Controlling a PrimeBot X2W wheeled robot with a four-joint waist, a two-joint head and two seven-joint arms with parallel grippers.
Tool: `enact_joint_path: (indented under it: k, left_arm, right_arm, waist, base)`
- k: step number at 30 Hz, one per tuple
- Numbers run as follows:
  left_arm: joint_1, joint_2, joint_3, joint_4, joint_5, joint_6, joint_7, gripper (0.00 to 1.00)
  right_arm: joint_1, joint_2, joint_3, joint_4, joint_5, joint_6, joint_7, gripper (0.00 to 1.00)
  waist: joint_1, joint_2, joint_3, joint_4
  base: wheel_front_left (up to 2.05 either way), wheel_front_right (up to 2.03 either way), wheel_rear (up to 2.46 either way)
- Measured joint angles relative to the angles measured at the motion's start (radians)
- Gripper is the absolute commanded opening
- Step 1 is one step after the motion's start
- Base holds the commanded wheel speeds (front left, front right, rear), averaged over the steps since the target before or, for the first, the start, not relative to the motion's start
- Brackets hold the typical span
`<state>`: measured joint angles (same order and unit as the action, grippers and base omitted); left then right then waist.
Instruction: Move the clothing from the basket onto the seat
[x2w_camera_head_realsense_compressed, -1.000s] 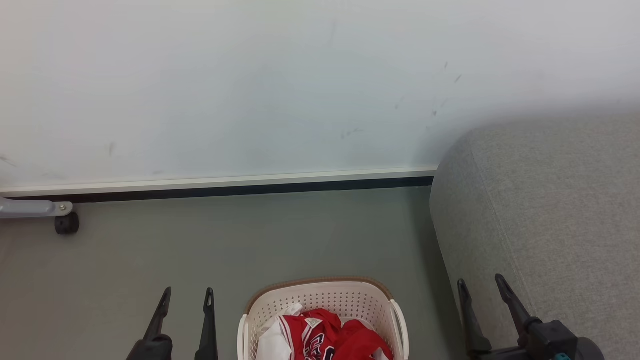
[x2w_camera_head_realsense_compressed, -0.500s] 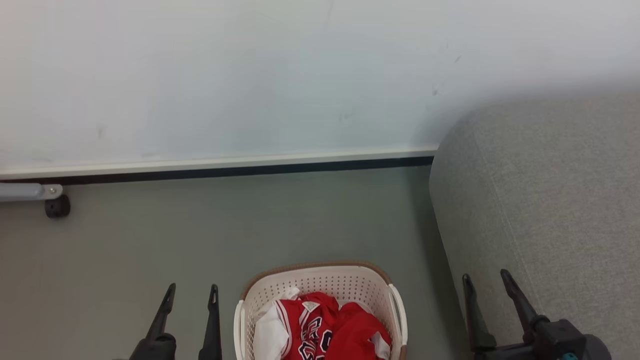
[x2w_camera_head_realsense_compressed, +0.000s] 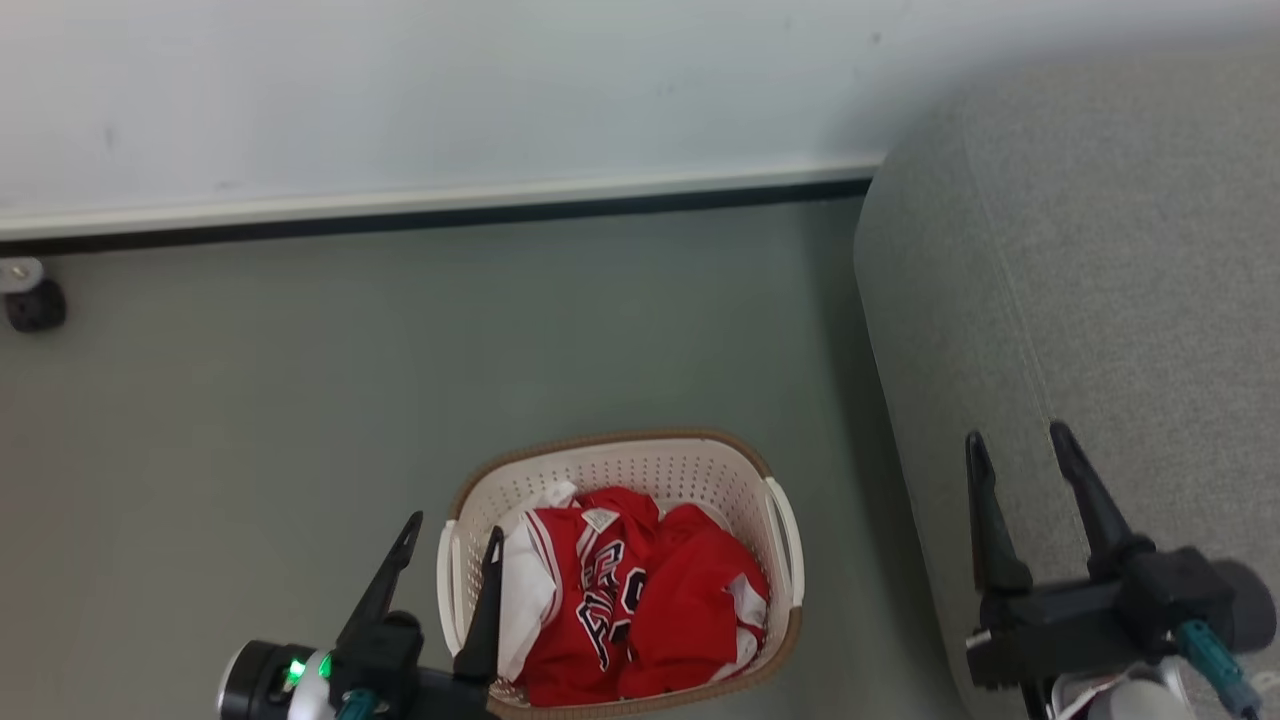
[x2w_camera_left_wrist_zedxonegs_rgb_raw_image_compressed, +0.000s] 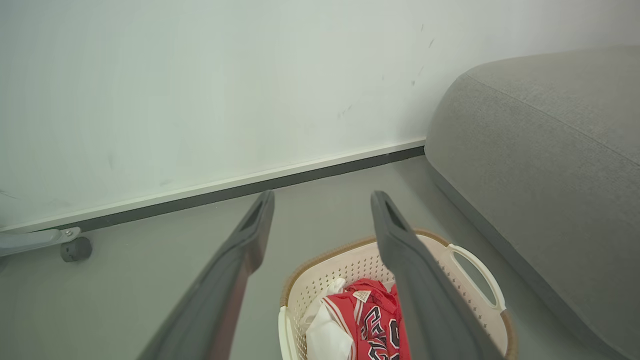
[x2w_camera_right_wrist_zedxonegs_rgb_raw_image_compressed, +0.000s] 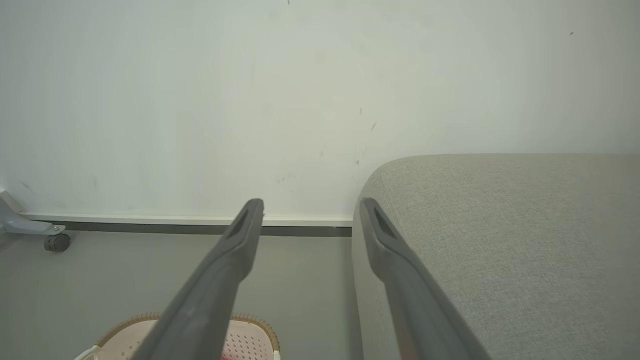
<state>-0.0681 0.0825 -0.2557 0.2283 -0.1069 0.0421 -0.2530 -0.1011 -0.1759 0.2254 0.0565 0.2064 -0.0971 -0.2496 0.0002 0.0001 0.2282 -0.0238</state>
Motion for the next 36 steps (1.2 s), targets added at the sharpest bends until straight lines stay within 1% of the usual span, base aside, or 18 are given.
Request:
enact_joint_path:
  k: [10, 12, 17, 23, 27, 29, 36]
  left_arm:
    - [-0.162, -0.017, -0.090, 0.142, 0.047, -0.042, 0.002, 1.00]
    - [-0.199, -0.022, -0.102, 0.176, 0.048, -0.044, 0.012, 1.00]
    - [-0.264, -0.024, -0.128, 0.258, 0.059, -0.061, 0.029, 1.00]
    - [-0.331, -0.025, -0.151, 0.348, 0.077, -0.071, 0.050, 1.00]
    - [-0.388, -0.025, -0.182, 0.400, 0.113, -0.095, 0.064, 1.00]
    - [-0.402, -0.026, -0.184, 0.412, 0.117, -0.095, 0.067, 1.00]
    - [-0.507, -0.027, -0.196, 0.472, 0.128, -0.104, 0.077, 1.00]
  right_arm:
    - [-0.151, -0.007, -0.006, -0.047, -0.015, 0.016, -0.007, 1.00]
    - [-0.171, -0.008, -0.011, -0.055, -0.015, 0.017, -0.007, 1.00]
    - [-0.184, -0.014, -0.016, -0.085, -0.019, 0.018, -0.007, 1.00]
    - [-0.218, -0.014, -0.027, -0.130, -0.023, 0.018, -0.007, 1.00]
    - [-0.228, -0.018, -0.028, -0.155, -0.031, 0.018, -0.007, 1.00]
    - [-0.237, -0.019, -0.030, -0.162, -0.031, 0.018, -0.007, 1.00]
    - [-0.282, -0.023, -0.056, -0.220, -0.031, 0.016, -0.007, 1.00]
  waist:
    - [0.0000, 0.0000, 0.141, -0.049]
    - [-0.0002, 0.0001, 0.170, -0.061]
    - [-0.0001, 0.0001, 0.242, -0.090]
    - [-0.0001, 0.0001, 0.331, -0.126]
    - [-0.0001, 0.0001, 0.390, -0.149]
    - [0.0000, 0.0002, 0.405, -0.155]
    - [0.0000, 0.0001, 0.511, -0.190]
  base:
    - [0.00, 0.00, 0.00]
    - [0.00, 0.00, 0.00]
    - [0.00, 0.00, 0.00]
    - [0.00, 0.00, 0.00]
    - [0.00, 0.00, 0.00]
    - [0.00, 0.00, 0.00]
    - [0.00, 0.00, 0.00]
